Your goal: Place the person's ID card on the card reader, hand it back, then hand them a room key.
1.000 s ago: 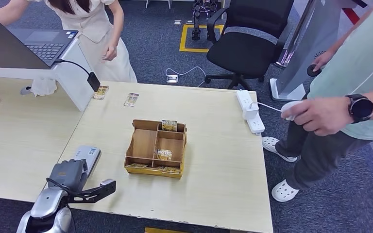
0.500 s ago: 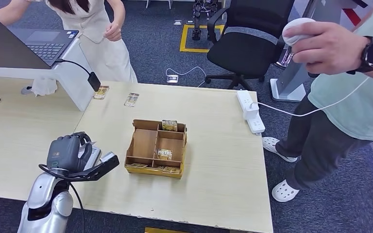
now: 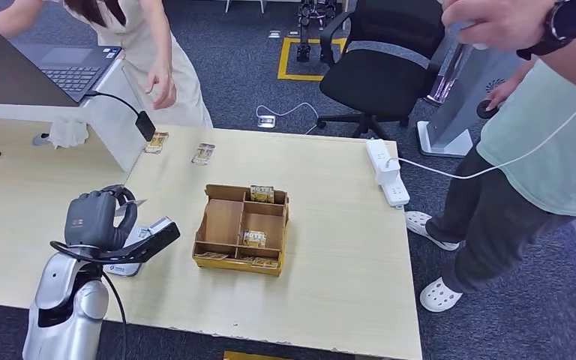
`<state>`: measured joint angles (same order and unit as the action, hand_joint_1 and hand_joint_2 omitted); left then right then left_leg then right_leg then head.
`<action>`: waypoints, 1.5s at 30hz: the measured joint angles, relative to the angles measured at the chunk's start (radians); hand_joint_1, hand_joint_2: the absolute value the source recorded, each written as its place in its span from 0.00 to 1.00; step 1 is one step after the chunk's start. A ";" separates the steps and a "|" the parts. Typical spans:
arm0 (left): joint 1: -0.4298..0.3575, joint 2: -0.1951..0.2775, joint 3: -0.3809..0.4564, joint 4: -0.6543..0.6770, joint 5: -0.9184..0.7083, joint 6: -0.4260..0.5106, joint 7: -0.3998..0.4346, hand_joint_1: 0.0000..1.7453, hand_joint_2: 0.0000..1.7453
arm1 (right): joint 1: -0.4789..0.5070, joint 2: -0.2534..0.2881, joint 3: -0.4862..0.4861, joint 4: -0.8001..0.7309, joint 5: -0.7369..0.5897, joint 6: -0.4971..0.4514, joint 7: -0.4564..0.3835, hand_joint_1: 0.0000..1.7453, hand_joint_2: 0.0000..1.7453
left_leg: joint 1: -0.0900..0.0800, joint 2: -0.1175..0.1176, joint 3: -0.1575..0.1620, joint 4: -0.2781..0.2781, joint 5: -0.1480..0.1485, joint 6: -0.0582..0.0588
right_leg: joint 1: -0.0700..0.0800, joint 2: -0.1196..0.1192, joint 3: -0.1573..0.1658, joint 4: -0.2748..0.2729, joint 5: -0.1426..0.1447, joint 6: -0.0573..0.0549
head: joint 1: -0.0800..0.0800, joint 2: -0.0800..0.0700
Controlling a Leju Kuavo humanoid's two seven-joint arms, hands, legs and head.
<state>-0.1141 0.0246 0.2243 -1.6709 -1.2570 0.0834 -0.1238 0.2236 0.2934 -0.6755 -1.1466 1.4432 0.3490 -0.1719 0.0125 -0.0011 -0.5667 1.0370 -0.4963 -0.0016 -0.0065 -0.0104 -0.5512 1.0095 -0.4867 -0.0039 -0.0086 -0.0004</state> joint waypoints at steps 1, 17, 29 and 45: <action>-0.013 0.001 0.000 -0.001 -0.006 0.002 -0.003 1.00 1.00 | -0.006 -0.001 0.000 0.004 0.005 -0.002 -0.002 0.00 0.00 | 0.000 0.000 0.000 0.000 0.000 0.000 | 0.000 0.000 0.000 0.000 0.000 0.000 | 0.000 0.000; -0.176 0.011 -0.021 -0.001 0.006 0.020 -0.030 1.00 1.00 | -0.038 -0.011 -0.001 0.051 0.028 -0.016 -0.019 0.00 0.00 | 0.000 -0.001 0.000 0.000 0.002 0.001 | 0.000 -0.001 0.000 0.000 0.001 0.001 | 0.000 0.000; -0.188 0.018 -0.028 -0.001 0.024 0.016 -0.035 0.00 1.00 | -0.045 -0.013 -0.001 0.067 0.028 -0.017 -0.020 0.00 0.00 | 0.000 -0.001 0.000 0.000 0.002 0.000 | 0.000 -0.001 0.000 0.000 0.001 0.001 | 0.000 0.000; -0.187 0.008 -0.029 -0.001 0.018 -0.014 0.023 0.00 1.00 | -0.046 -0.013 -0.001 0.066 0.027 -0.012 -0.017 0.00 0.00 | 0.000 -0.001 -0.001 0.000 0.002 0.000 | 0.000 -0.001 0.000 0.000 0.001 0.001 | 0.000 0.000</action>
<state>-0.3006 0.0322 0.1958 -1.6723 -1.2394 0.0697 -0.1004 0.1780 0.2800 -0.6765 -1.0802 1.4697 0.3369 -0.1885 0.0124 -0.0022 -0.5674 1.0370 -0.4948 -0.0011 -0.0065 -0.0110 -0.5516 1.0096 -0.4860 -0.0033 -0.0085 -0.0004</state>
